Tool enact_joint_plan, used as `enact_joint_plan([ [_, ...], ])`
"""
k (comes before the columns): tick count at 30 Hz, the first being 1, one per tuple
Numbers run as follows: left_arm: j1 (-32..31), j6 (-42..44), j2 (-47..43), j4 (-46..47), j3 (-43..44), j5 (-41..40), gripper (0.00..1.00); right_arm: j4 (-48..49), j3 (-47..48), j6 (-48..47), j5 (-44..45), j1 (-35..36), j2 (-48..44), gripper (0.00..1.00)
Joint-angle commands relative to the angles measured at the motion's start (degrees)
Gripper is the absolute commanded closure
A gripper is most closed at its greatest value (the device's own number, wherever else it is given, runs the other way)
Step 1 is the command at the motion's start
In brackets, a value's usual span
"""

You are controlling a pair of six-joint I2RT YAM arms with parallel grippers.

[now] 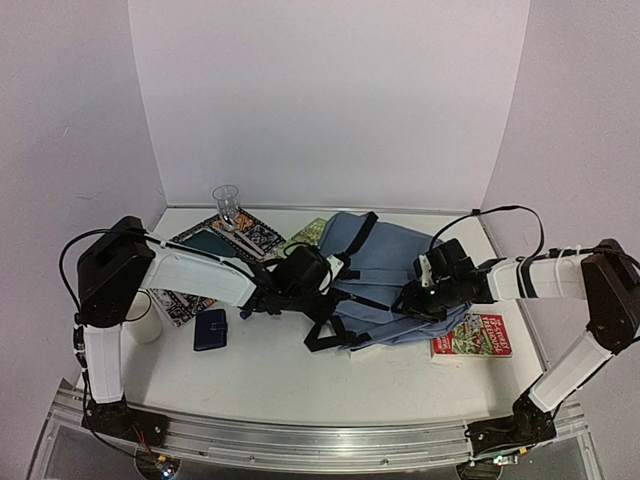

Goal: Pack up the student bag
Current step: Unzip the pocket on the back of the student bag, then open the pocket on the back of the student bag.

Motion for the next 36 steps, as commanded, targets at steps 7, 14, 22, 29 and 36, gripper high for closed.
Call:
enact_joint_plan([
  [7, 6.4, -3.7, -8.6, -7.4, -8.6, -11.4, 1.0, -7.2, -3.8, -0.4, 4.2, -3.5, -1.0, 0.56],
  [14, 6.8, -6.5, -8.0, -8.6, -7.7, -7.5, 1.0, -11.3, 2.4, -7.5, 4.6, -2.6, -2.1, 0.52],
  [22, 6.8, -7.0, -7.8, -7.2, -6.9, -3.8, 1.0, -17.3, 14.5, -24.8, 13.0, 4.9, -3.0, 0.26],
  [29, 6.8, -8.3, -7.2, -5.7, -7.0, -1.7, 1.0, -18.1, 23.4, -40.6, 18.1, 10.5, 6.1, 0.14],
  [36, 6.8, -10.4, -7.1, -4.0, -7.9, 0.0, 1.0, -18.1, 27.9, -48.9, 22.7, 13.0, 13.6, 0.13],
])
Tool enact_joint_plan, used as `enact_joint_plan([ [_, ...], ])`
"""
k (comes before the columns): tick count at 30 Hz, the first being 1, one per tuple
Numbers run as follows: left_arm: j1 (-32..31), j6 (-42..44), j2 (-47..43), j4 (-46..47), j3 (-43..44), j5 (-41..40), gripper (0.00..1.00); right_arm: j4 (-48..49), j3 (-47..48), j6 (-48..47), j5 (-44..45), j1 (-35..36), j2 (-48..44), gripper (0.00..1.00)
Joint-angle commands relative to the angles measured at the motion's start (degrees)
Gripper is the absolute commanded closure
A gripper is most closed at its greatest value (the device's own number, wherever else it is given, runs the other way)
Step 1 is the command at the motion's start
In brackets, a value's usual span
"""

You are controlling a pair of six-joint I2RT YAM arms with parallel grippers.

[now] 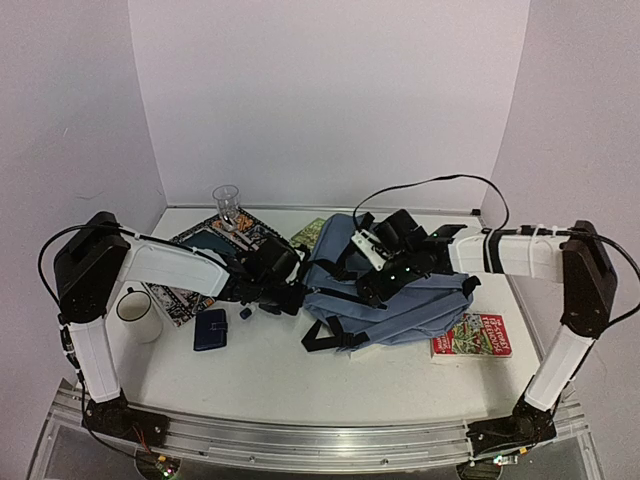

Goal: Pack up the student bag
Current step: Open the pocket on the back of the student bag.

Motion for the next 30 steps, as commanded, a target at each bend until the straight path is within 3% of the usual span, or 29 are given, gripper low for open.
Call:
enact_joint_plan([
  [1, 0.4, -2.1, -0.4, 0.9, -0.6, 1.8, 1.0, -3.4, 3.3, -8.8, 5.5, 0.9, 3.7, 0.13],
  [4, 0.4, -2.4, -0.4, 1.3, -0.9, 2.1, 1.0, -3.1, 3.4, -10.6, 7.5, 1.0, 6.0, 0.14],
  [14, 0.4, -2.2, -1.6, 1.6, -2.8, 2.1, 1.0, 0.2, 2.4, -12.7, 22.2, 3.3, 9.4, 0.32],
  [20, 0.4, -1.7, -2.3, 1.5, -3.6, 2.0, 1.0, 3.1, 0.5, -15.8, 29.9, 6.0, 8.1, 0.53],
  [30, 0.4, -1.7, -2.9, 1.4, -3.2, 1.9, 1.0, 7.1, -0.3, -19.8, 32.3, 7.7, 2.8, 0.8],
])
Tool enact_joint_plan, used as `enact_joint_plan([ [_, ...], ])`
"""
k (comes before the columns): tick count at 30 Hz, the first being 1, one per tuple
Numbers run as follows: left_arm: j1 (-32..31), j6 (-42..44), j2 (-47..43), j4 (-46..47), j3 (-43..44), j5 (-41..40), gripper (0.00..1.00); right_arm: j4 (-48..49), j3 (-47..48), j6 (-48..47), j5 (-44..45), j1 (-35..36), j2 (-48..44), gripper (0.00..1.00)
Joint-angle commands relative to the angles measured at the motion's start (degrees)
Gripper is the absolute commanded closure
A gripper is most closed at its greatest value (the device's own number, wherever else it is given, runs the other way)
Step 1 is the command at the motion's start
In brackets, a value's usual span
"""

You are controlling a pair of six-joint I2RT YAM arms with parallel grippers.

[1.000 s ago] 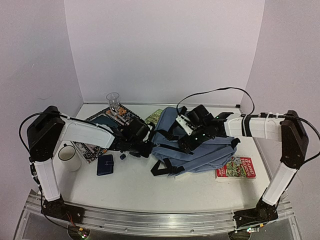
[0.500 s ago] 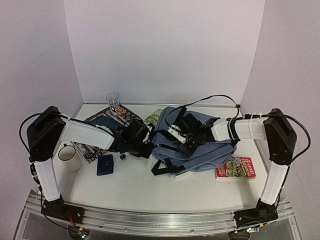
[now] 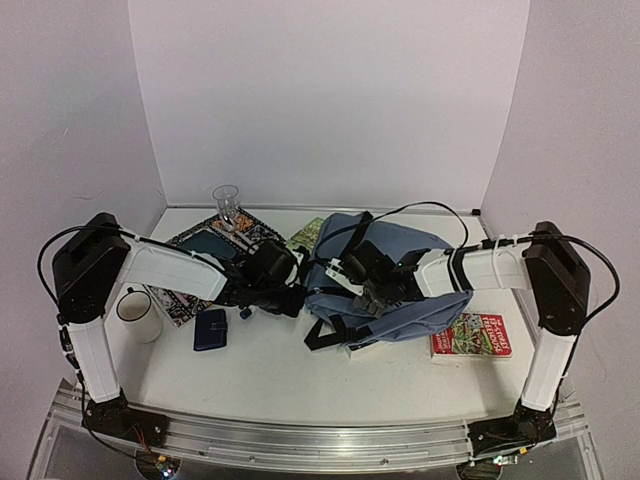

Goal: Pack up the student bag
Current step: Open the pocket on the back of the student bag, then pick up the card case from the center of the board.

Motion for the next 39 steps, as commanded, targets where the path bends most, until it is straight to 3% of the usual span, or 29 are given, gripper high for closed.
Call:
enact_joint_plan([
  [1, 0.3, 0.0, -2.5, -3.2, -0.4, -0.7, 1.0, 1.9, -0.1, -1.8, 6.6, -0.8, -5.5, 0.83],
  [10, 0.4, -0.9, -3.5, -3.6, 0.1, 0.1, 1.0, 2.5, -0.5, -3.6, 3.7, -0.8, -8.5, 1.0],
  [17, 0.7, -5.2, -5.4, -4.0, 1.4, 2.0, 1.0, 2.0, -0.2, -0.3, -1.6, -0.8, -13.4, 1.0],
  [22, 0.7, -8.3, -7.0, -4.0, 3.5, 4.3, 0.92, 2.2, 0.7, 2.7, -1.6, -0.8, -14.2, 1.0],
  [24, 0.8, -9.2, -8.3, -4.2, 3.9, 4.0, 0.78, 2.2, 0.9, 3.5, -1.7, -0.8, -13.6, 1.0],
  [26, 1.1, -10.1, -10.5, -4.6, 4.0, 2.7, 0.57, 2.3, 1.1, 4.2, -2.1, -0.9, -13.3, 1.0],
  [30, 2.3, -11.9, -14.6, -7.7, 3.6, -1.6, 0.33, 2.3, 1.3, 5.1, -2.4, -0.8, -12.8, 1.0],
  [35, 4.1, -16.9, -18.6, -14.8, 1.5, -5.7, 0.15, 2.2, 1.6, 6.0, -3.3, -0.9, -12.7, 1.0],
  [39, 6.2, -21.3, -20.3, -21.6, -0.5, -7.1, 0.07, 2.2, 1.5, 6.6, -4.1, -0.8, -12.7, 1.0],
])
